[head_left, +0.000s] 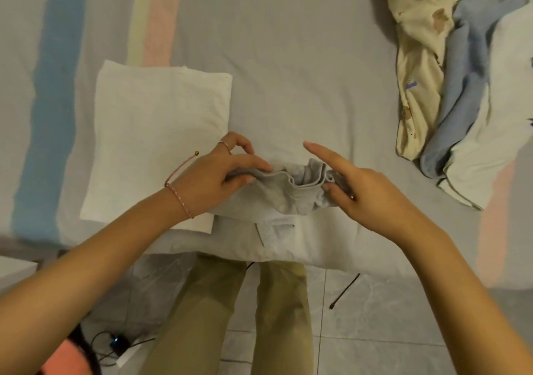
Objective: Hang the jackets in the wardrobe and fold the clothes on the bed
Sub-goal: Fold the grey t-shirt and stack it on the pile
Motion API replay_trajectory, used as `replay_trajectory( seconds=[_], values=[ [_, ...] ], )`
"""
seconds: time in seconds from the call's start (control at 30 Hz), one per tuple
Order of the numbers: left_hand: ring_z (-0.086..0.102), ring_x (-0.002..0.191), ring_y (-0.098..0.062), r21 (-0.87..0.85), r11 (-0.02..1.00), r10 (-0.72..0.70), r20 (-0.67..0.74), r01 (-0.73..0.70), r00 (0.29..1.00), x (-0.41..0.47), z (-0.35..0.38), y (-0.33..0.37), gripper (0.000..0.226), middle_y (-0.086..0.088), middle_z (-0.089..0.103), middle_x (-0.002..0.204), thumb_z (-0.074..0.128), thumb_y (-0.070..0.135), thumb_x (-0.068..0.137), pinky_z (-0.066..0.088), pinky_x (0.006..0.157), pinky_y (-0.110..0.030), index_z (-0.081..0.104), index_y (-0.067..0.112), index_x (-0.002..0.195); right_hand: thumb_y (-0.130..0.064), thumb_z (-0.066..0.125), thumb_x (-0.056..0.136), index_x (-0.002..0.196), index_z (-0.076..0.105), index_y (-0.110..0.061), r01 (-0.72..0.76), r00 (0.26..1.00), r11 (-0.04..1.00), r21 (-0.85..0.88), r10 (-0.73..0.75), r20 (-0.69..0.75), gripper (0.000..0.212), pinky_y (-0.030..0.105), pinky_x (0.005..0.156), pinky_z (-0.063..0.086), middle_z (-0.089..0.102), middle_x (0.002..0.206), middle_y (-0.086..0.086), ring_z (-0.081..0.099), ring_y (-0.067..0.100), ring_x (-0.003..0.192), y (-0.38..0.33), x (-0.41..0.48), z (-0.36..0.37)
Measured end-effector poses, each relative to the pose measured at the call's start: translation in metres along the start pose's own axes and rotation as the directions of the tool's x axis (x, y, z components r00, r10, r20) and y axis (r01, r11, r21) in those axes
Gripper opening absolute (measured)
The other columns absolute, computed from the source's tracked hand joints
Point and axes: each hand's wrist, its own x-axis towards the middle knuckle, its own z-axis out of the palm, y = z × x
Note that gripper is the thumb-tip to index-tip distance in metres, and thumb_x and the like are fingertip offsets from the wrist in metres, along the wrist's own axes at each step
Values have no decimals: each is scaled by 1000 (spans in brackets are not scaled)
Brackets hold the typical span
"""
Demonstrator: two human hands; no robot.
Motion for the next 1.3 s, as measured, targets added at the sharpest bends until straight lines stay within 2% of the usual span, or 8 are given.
replay_trajectory(
  seconds=[0.23, 0.33, 0.47, 0.7, 0.87, 1.0, 1.17, 1.3],
  values=[
    [52, 108, -10, -32, 998, -45, 143, 50, 989, -1, 4, 8, 31, 8, 34, 142, 48, 20, 95, 40, 92, -12, 60, 44, 110, -21, 61, 90, 105, 58, -34, -71, 978, 946, 317, 4, 208, 20, 46, 81, 50, 64, 101, -6, 62, 21, 89, 9, 2, 12],
    [50, 105, -5, -65, 996, -54, 133, 63, 990, -2, 7, 7, 29, 11, 35, 139, 50, 19, 95, 31, 84, 3, 63, 42, 108, -24, 68, 85, 94, 60, -34, -82, 994, 950, 303, 55, 97, 16, 39, 82, 50, 57, 105, -2, 57, 18, 92, 8, -2, 13],
    [56, 100, -15, 92, 992, -102, 175, 86, 979, -3, 6, 5, 15, 7, 34, 141, 65, 29, 84, 43, 83, -17, 63, 41, 94, -31, 61, 88, 87, 63, -21, 53, 978, 976, 210, -9, -207, 10, 26, 105, 33, 55, 121, -7, 46, 11, 121, 0, -10, 1],
    [51, 114, -22, 400, 915, -157, 243, 49, 957, 0, 0, -4, 18, 5, 19, 153, 65, 43, 81, 32, 98, -27, 65, 28, 91, -42, 46, 91, 88, 55, -24, -18, 980, 847, 531, 120, -158, 20, 46, 59, 45, 58, 74, 12, 54, 32, 66, -26, -17, -1],
    [24, 138, -13, 418, 897, 40, 255, -147, 966, -7, 0, -17, 15, 10, 36, 146, 72, 44, 73, 6, 110, -31, 69, 30, 78, -57, 72, 69, 89, 66, -17, -306, 927, 845, 438, 159, 339, 45, 40, 70, 52, 68, 78, 2, 64, 14, 71, -7, -17, -12],
    [56, 86, -3, 497, 854, -112, 465, -155, 878, -4, -5, -13, 18, 15, 63, 89, 63, 48, 79, 13, 114, -29, 64, 32, 87, -38, 83, 65, 87, 71, -18, -460, 682, 887, 47, 319, 658, 31, 34, 80, 52, 72, 85, -3, 66, 14, 82, 8, -18, -17],
    [55, 91, -7, 661, 746, -222, 354, -75, 908, 31, -35, -9, 12, 13, 59, 80, 57, 45, 85, 1, 115, -41, 56, 34, 80, -17, 60, 85, 60, 55, -7, -549, 833, 826, -130, 553, -5, 27, 32, 51, 34, 52, 58, 8, 50, 24, 57, 21, 11, -45],
    [55, 98, -15, 611, 783, -24, -160, 118, 987, 91, -103, 25, 18, 4, 57, 77, 61, 43, 80, 0, 111, -42, 59, 26, 75, -7, 51, 87, 63, 55, 2, -468, 596, 841, 272, 528, -605, 25, 34, 49, 30, 52, 58, 20, 41, 22, 51, 25, 35, -108]
  ],
)
